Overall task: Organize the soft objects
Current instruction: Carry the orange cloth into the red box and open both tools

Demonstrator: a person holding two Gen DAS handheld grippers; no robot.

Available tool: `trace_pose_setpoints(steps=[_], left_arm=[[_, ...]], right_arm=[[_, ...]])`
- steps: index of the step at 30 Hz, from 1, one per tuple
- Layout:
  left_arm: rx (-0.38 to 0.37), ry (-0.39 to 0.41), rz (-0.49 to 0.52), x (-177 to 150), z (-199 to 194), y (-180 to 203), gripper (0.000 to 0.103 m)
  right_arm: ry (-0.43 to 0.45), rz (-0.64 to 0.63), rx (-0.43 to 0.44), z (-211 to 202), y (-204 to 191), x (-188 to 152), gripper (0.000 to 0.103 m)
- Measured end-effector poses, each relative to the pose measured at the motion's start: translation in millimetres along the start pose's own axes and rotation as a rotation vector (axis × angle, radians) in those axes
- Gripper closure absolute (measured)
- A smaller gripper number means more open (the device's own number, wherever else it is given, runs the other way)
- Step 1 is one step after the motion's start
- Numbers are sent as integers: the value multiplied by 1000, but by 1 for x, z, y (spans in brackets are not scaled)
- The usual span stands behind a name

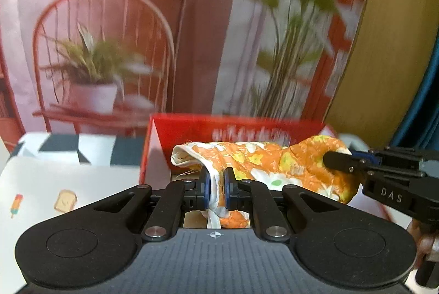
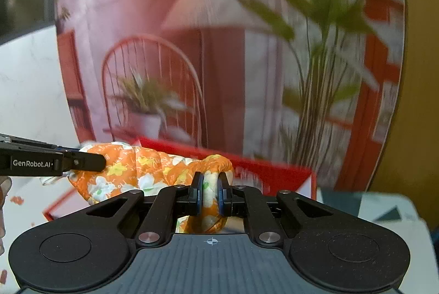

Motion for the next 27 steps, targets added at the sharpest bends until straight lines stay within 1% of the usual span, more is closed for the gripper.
trace_pose_setpoints(steps=[4, 8, 11, 15, 16, 18, 19, 20, 22, 27], left_arm=[[-9, -88, 41, -10, 15, -2, 92], [-11, -157, 40, -16, 27, -5, 92], [-14, -176, 22, -20, 30, -8, 91], [-8, -177, 24, -22, 28, -10, 90], [-8, -176, 23, -22, 27, -10, 87], [1, -176, 24, -20, 25, -11, 75], [7, -171, 25, -19, 23, -11, 62], [10, -161, 26, -17, 21, -12, 52], [14, -139, 22, -15, 14, -14, 47], [23, -98, 4, -7, 2, -20, 45]], right_arm=[[-112, 27, 12, 21, 5, -20, 93], [-198, 81, 22, 31, 11, -37, 93], [-236, 105, 28, 33, 11, -44, 93], [-255, 96, 27, 34, 7, -49, 93], [-258, 97, 27, 34, 8, -48, 93], [-265, 106, 26, 34, 9, -49, 93], [-269, 109, 25, 34, 10, -49, 93], [-271, 109, 22, 33, 11, -50, 93], [-274, 106, 18, 33, 12, -50, 93], [-269, 95, -2, 32, 14, -49, 93]])
Point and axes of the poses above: each gripper's, at about its wrist camera, not at the fingertips, and z roughly the way its jaws point, y to its right, x to its top, the point moved 1 cm from there along z, roughly the way its jaws point, and after that the axes turned 10 degrees about -x, right-handed, at the moved point
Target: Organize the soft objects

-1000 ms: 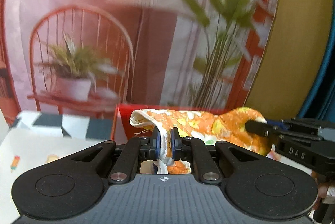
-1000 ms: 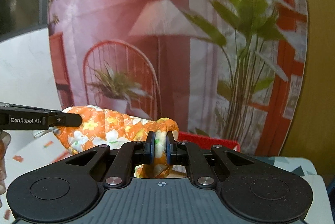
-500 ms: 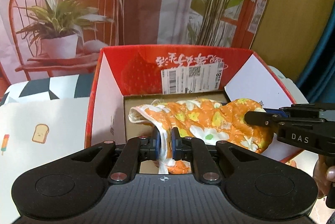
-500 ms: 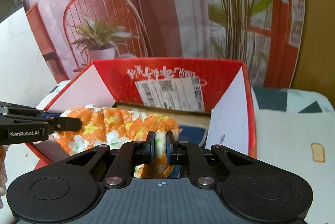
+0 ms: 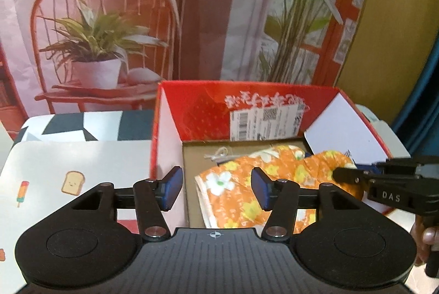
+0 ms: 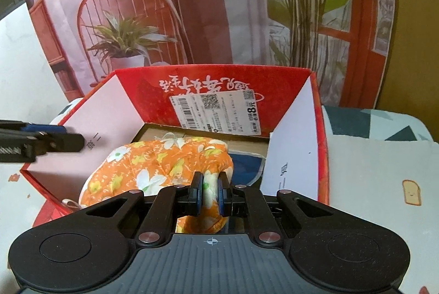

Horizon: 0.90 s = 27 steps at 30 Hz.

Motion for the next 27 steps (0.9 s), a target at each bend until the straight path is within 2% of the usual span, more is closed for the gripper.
trace_pose_setpoints(steps=[4, 12, 18, 24, 26, 27], left_arm=[[8, 9, -25, 2, 0, -4, 45], [-1, 4, -10, -2, -2, 2, 45], [1, 10, -4, -6, -7, 4, 45], [5, 24, 12, -11, -17, 10, 43], [7, 31, 25, -14, -23, 13, 38], [7, 35, 31, -17, -27, 14, 37]], right_arm=[[-8, 13, 13, 2, -2, -1, 93], [-35, 20, 45, 13, -24, -7, 93], [-42, 32, 17, 16, -26, -9, 90], [22, 13, -50, -6, -21, -10, 70], [50, 9, -55, -16, -20, -10, 51], [66, 9, -52, -21, -19, -11, 49]])
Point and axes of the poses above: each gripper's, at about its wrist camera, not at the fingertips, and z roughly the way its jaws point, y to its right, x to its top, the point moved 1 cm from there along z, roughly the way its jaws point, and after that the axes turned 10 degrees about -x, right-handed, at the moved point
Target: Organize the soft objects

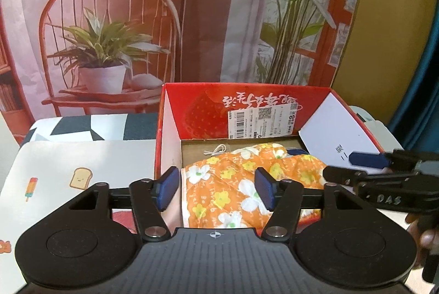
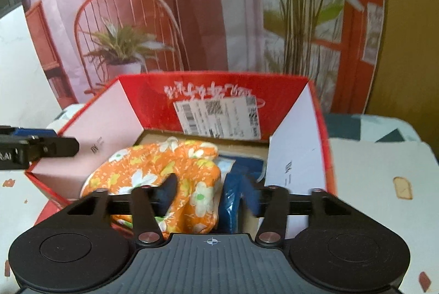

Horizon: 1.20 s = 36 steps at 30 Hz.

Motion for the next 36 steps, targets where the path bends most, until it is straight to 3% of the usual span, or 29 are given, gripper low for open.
trace_pose_setpoints(steps=[4, 6, 8, 13, 25, 36], left_arm=[[5, 14, 9, -8, -15, 2, 31], [6, 22, 10, -12, -24, 3, 25], [10, 31, 19, -16, -32, 4, 14], [30, 45, 44, -28, -50, 10, 5], [32, 63, 42, -52, -76, 18, 3], [13, 38, -4, -79, -80, 23, 3]], right_arm=[[49, 10, 12, -21, 5, -3, 33], [70, 14, 14, -31, 7, -5, 27], [88, 20, 7, -40, 8, -9, 13], [126, 50, 18, -62, 10, -20, 0], [178, 121, 23, -100, 20, -48, 0], [220, 111, 30, -125, 16, -77, 1]])
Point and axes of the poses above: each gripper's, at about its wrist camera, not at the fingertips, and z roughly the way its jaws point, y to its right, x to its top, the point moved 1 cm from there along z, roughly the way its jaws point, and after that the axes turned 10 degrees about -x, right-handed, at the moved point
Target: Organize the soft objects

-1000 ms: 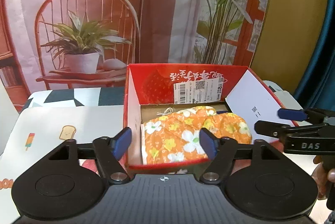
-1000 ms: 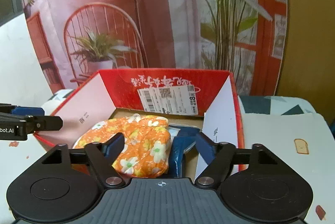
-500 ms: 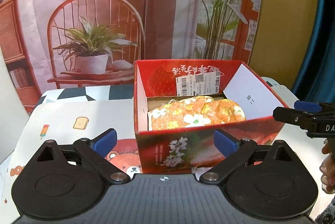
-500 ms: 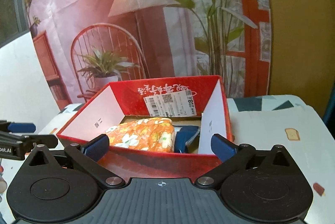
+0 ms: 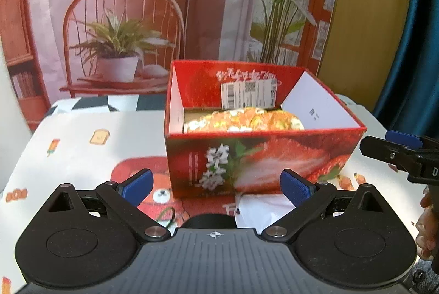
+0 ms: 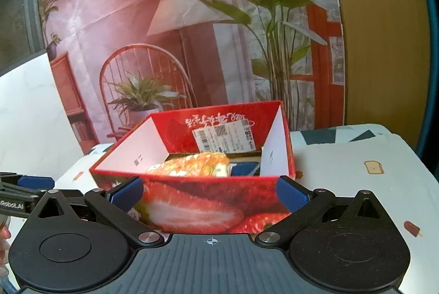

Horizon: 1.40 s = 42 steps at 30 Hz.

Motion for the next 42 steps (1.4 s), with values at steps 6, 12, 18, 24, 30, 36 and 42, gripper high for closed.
trace_pose_setpoints(steps=[6, 12, 18, 24, 30, 36, 42], left_arm=[[3, -25, -39, -16, 3, -4, 3], [-2, -55, -68, -30, 8, -6, 3], [-11, -75, -93, -41, 11, -7, 3], [-13, -87, -120, -46, 16, -12, 4], [-6, -88, -149, -47, 15, -18, 11], [-12, -77, -160, -42, 14, -21, 22], [-52, -76, -129, -30, 23, -14, 34]], right_arm=[[-32, -16, 6, -2, -2, -21, 1], [-97, -13, -2, 5, 0, -44, 2], [-151, -20, -9, 13, 1, -63, 4], [-182, -41, -30, 21, 0, -71, 5], [-231, -61, -42, 29, -1, -81, 9], [-251, -43, -33, 32, 1, -84, 12], [-236, -49, -29, 32, -1, -78, 15]])
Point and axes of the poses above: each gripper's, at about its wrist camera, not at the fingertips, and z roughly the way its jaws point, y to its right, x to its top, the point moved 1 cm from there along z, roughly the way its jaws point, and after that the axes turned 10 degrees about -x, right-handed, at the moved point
